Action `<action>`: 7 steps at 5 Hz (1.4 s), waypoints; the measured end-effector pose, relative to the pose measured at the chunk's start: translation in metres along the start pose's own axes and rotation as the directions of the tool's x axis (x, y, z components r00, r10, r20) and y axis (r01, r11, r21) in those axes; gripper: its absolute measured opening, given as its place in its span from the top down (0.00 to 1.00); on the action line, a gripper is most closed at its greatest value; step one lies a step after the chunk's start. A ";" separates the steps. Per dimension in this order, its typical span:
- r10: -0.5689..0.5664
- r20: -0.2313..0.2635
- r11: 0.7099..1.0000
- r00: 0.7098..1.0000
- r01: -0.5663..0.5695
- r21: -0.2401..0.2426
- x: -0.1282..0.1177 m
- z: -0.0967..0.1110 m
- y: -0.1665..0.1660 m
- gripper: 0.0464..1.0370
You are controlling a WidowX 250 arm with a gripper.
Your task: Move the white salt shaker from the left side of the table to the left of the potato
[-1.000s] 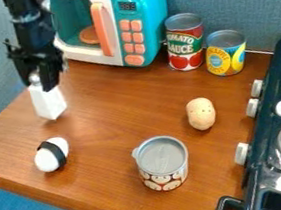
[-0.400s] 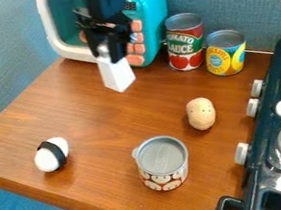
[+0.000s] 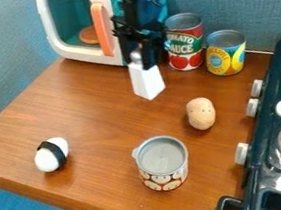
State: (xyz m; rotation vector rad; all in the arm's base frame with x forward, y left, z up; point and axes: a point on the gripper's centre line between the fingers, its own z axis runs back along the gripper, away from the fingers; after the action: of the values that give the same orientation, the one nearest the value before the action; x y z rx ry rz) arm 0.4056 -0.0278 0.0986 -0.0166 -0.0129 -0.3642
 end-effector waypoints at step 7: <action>0.121 0.015 0.992 0.993 -0.121 0.021 -0.001 -0.024 -0.011 0.03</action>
State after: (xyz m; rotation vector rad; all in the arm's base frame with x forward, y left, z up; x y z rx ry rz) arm 0.4012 -0.0380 0.0745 0.0022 -0.0292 -0.2428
